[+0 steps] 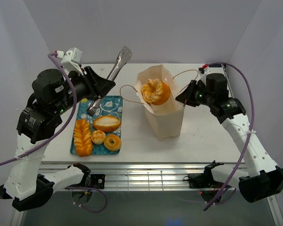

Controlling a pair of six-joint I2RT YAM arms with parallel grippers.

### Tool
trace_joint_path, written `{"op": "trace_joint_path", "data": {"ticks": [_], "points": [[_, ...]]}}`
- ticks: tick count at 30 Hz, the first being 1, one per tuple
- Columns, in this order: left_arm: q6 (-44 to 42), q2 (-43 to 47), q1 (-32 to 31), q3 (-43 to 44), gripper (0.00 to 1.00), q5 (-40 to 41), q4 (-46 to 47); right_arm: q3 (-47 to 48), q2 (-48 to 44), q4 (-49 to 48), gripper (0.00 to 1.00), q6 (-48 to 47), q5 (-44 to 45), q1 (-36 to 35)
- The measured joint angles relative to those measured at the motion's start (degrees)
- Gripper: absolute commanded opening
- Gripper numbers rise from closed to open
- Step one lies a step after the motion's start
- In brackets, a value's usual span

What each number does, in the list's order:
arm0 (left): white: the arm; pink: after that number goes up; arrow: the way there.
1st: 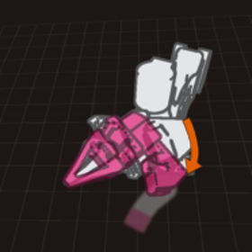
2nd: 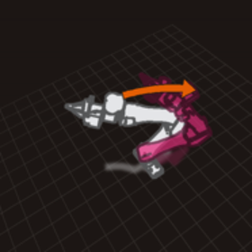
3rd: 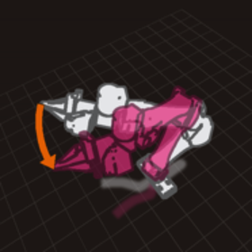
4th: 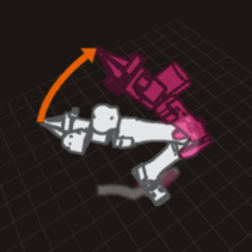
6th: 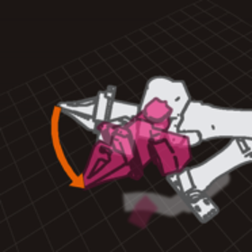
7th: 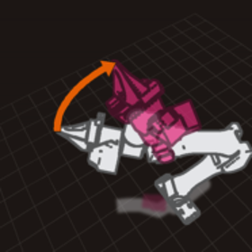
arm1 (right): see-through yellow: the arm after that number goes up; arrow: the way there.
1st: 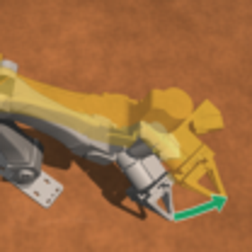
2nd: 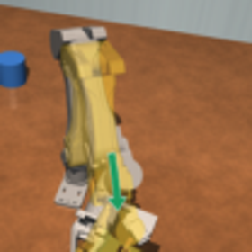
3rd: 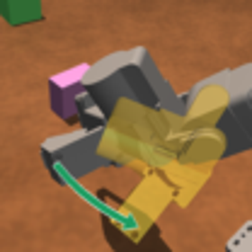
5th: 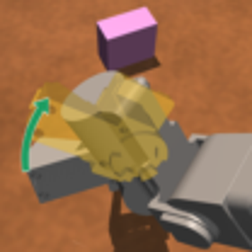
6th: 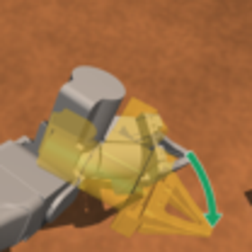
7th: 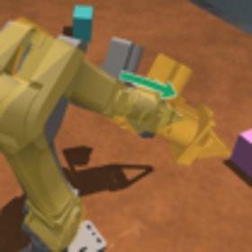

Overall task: Place the fake bread into the paper bag
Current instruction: Place the fake bread in the paper bag.

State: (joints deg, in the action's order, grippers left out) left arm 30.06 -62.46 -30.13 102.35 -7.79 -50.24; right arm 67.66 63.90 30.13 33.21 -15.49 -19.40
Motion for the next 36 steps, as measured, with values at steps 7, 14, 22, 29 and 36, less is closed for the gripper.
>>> {"op": "trace_joint_path", "data": {"ticks": [7,14,22,29,36], "points": [[-0.11,1.75,0.00,-2.97,0.45,1.92,-1.25,16.76,1.07,6.27,0.08,-5.18,2.49,0.04],[-0.11,2.58,0.00,-5.57,0.45,2.91,-2.12,3.91,-2.86,4.17,0.08,-6.45,3.74,0.22],[-0.31,2.58,0.00,-5.62,0.45,2.97,-2.25,12.76,4.31,7.26,0.08,-3.45,-1.51,0.20],[-0.76,2.97,0.00,-6.10,0.45,3.50,-2.19,17.09,-1.20,4.76,0.08,0.98,-4.74,0.22],[-1.14,3.65,0.00,-7.43,0.45,3.43,-2.03,7.82,5.57,5.66,0.08,-3.08,-0.90,0.15]]}}
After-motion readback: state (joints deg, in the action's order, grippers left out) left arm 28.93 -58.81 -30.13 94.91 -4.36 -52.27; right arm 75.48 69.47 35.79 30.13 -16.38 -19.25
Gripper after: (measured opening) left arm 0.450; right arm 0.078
